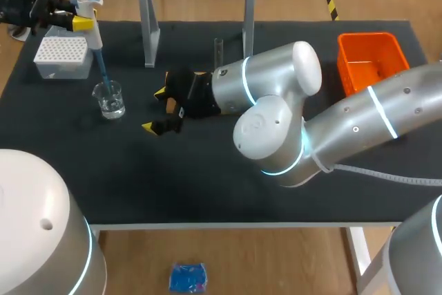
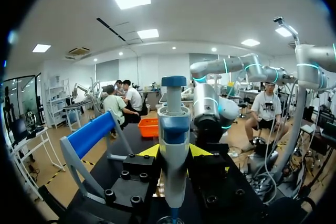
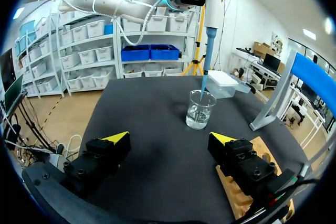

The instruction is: Invert the test tube, pick up the pipette, mount the tip to pipette, aspirate from beaker and dispense into the tube, eject the tip, return the pipette, and cap with the stopper.

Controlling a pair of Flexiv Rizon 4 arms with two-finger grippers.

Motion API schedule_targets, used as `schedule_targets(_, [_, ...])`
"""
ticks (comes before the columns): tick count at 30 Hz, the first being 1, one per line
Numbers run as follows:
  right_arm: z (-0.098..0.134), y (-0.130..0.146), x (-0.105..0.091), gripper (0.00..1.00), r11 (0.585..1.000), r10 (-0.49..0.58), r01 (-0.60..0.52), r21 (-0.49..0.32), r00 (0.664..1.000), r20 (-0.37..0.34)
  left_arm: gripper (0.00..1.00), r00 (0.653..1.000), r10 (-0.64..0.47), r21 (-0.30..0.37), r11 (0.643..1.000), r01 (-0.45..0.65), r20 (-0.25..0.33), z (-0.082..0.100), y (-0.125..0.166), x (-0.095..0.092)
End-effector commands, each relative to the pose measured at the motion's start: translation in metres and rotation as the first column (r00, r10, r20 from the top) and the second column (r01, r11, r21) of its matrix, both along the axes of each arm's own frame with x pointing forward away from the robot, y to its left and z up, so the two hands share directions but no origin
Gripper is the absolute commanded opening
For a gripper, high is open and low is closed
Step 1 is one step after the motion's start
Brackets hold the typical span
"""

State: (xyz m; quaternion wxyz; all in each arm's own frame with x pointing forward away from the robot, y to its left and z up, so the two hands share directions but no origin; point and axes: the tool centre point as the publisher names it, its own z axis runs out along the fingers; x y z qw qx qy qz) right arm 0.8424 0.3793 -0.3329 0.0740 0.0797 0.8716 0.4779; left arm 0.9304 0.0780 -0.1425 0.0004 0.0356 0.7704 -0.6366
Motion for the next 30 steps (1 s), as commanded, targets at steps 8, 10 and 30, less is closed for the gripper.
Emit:
schedule_targets(8, [0.0,-0.001,0.0,1.0,1.0,0.0,0.0,0.002,1.0,-0.001,0.0,1.0,0.002,-0.022,1.0,-0.002,-0.017,-0.006,0.007,0.007])
schedule_targets(10, [0.0,-0.001,0.0,1.0,1.0,0.0,0.0,0.002,1.0,-0.001,0.0,1.0,0.003,-0.022,1.0,-0.003,-0.02,-0.007,0.007,0.008])
schedule_targets(30, [0.0,-0.001,0.0,1.0,1.0,0.0,0.0,0.002,1.0,-0.001,0.0,0.999,0.006,-0.021,1.0,-0.007,-0.049,-0.022,0.007,0.013])
